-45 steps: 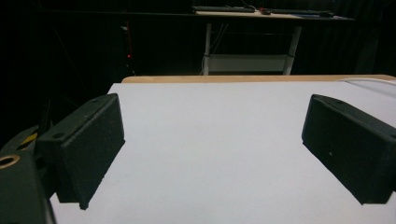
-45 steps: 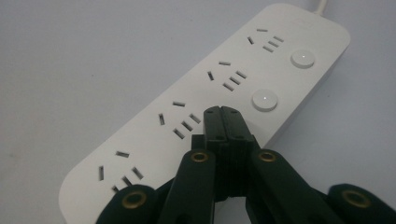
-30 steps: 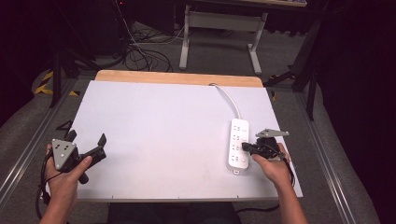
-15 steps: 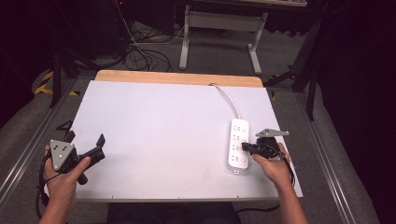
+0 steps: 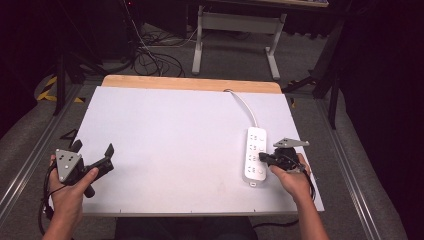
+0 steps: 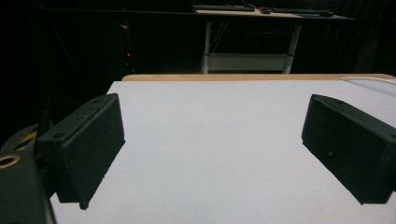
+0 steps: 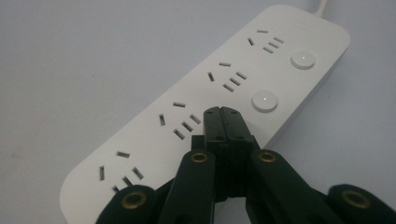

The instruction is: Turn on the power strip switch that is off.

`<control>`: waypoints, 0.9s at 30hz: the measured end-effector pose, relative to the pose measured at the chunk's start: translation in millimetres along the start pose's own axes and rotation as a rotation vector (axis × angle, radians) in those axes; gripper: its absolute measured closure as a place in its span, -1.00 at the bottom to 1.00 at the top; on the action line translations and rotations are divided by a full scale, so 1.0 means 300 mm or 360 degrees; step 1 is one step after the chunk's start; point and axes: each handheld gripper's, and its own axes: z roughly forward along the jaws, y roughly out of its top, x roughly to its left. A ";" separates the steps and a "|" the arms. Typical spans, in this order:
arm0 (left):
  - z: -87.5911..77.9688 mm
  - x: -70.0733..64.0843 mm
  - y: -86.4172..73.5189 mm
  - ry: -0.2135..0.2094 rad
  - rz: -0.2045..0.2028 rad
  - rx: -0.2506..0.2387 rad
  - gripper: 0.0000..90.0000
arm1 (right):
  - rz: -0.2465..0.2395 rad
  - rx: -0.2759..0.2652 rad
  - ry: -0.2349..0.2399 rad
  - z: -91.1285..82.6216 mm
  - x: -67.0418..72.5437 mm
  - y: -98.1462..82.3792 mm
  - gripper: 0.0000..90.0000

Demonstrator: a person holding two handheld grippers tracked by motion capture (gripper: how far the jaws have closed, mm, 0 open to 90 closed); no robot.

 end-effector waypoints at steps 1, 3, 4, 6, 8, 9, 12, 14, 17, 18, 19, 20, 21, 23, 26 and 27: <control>0.000 0.000 0.000 -0.0001 0.0000 0.0000 -0.86 | 0.0000 0.0000 -0.0001 0.000 0.000 0.000 1.00; 0.000 0.001 0.000 -0.0002 0.0000 0.0001 -0.86 | -0.0018 0.0000 -0.0005 0.000 0.001 0.000 1.00; 0.000 0.001 0.000 0.0000 -0.0006 0.0002 -0.86 | -0.0022 -0.0003 -0.0008 0.000 0.001 -0.001 1.00; 0.002 0.000 -0.001 0.0001 -0.0006 0.0003 -0.86 | -0.0008 -0.0016 -0.0013 -0.002 0.004 0.000 1.00; 0.003 -0.001 -0.001 -0.0001 -0.0005 0.0000 -0.86 | -0.0021 -0.0016 -0.0023 0.001 0.008 0.002 1.00; 0.004 -0.002 -0.001 -0.0003 -0.0004 -0.0002 -0.86 | -0.0028 -0.0013 -0.0026 0.002 0.011 0.003 1.00; 0.004 -0.002 -0.001 -0.0004 -0.0004 -0.0002 -0.86 | -0.0023 -0.0015 -0.0017 0.002 0.009 0.002 1.00; 0.002 -0.001 -0.001 -0.0001 -0.0003 0.0004 -0.86 | -0.0024 -0.0018 -0.0016 0.002 0.008 0.002 1.00; 0.002 0.001 0.000 -0.0002 -0.0006 0.0002 -0.86 | -0.0030 -0.0019 -0.0019 0.002 0.009 0.002 1.00; 0.001 0.001 0.000 -0.0003 -0.0007 0.0003 -0.86 | -0.0025 -0.0019 -0.0016 0.002 0.009 0.001 1.00; 0.002 0.001 0.000 -0.0002 -0.0008 0.0002 -0.86 | -0.0029 -0.0022 -0.0017 0.002 0.008 0.001 1.00; 0.002 0.000 0.000 -0.0003 -0.0007 0.0001 -0.86 | -0.0028 -0.0025 -0.0017 0.002 0.008 0.001 1.00; 0.002 0.000 0.000 -0.0003 -0.0008 0.0001 -0.86 | -0.0017 -0.0029 -0.0018 0.002 0.009 0.000 1.00; 0.003 -0.001 0.000 -0.0003 -0.0009 -0.0001 -0.86 | -0.0019 -0.0039 -0.0014 0.002 0.007 -0.003 1.00; 0.004 -0.002 0.001 -0.0013 -0.0004 -0.0005 -0.86 | -0.0018 -0.0077 -0.0013 -0.002 0.010 -0.002 1.00; 0.004 -0.002 0.001 -0.0015 -0.0001 -0.0005 -0.86 | -0.0028 -0.0082 -0.0020 -0.002 0.012 -0.002 1.00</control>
